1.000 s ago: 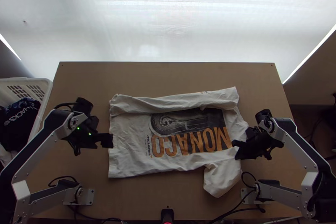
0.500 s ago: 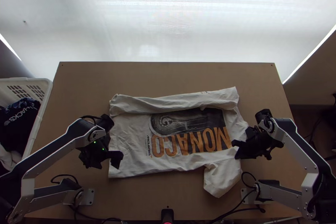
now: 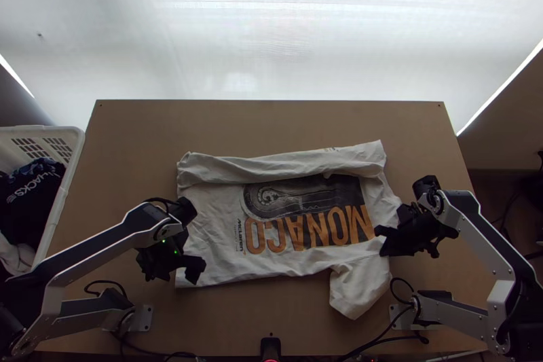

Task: Fold the t-shirt

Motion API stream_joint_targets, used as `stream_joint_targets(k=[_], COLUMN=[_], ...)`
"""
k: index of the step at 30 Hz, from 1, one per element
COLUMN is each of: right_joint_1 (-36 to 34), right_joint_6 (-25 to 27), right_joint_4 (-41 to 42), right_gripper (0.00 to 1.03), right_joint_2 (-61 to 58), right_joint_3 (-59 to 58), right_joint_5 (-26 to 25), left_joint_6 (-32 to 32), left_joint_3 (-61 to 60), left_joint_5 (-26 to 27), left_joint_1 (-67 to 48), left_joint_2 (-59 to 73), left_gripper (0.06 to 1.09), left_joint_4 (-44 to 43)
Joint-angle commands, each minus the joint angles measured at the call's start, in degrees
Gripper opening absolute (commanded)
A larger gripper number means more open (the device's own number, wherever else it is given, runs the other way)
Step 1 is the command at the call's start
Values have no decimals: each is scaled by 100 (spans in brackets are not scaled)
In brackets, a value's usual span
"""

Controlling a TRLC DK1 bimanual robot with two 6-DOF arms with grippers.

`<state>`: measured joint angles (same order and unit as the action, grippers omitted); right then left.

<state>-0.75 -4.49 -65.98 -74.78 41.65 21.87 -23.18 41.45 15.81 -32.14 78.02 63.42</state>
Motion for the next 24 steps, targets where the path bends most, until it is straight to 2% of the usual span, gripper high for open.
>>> stream_joint_targets(k=[1,2,3,5,6,11,17,21,24], right_joint_1=[-4,-4,5,14,14,-12,31,5,-188], right_joint_6=[1,1,1,1,1,1,-8,45,282], right_joint_4=[6,-3,-3,6,-3,-65,-109,-267,-539], right_gripper=[3,3,3,3,3,3,3,3,3], right_joint_2=[-1,-1,-1,-1,8,52,324,421,386], right_joint_3=[1,1,1,10,10,124,537,731,845], right_joint_5=[-25,-25,-25,-25,-33,-42,-33,-42,-51], left_joint_6=[-2,-2,-38,-152,-152,-2,42,103,165], left_joint_3=[-111,-137,-155,-216,-313,-454,346,909,1119], left_joint_5=[18,18,18,-87,-237,-193,-43,264,343], left_joint_1=[-152,-161,-161,-152,-135,-117,419,595,815], left_joint_2=[82,82,56,-76,-217,-656,-1166,-1439,-1509], left_gripper=[96,88,71,20,10,9,9,9,9], left_joint_4=[-163,-233,-321,-655,-884,-1227,-1218,-796,-567])
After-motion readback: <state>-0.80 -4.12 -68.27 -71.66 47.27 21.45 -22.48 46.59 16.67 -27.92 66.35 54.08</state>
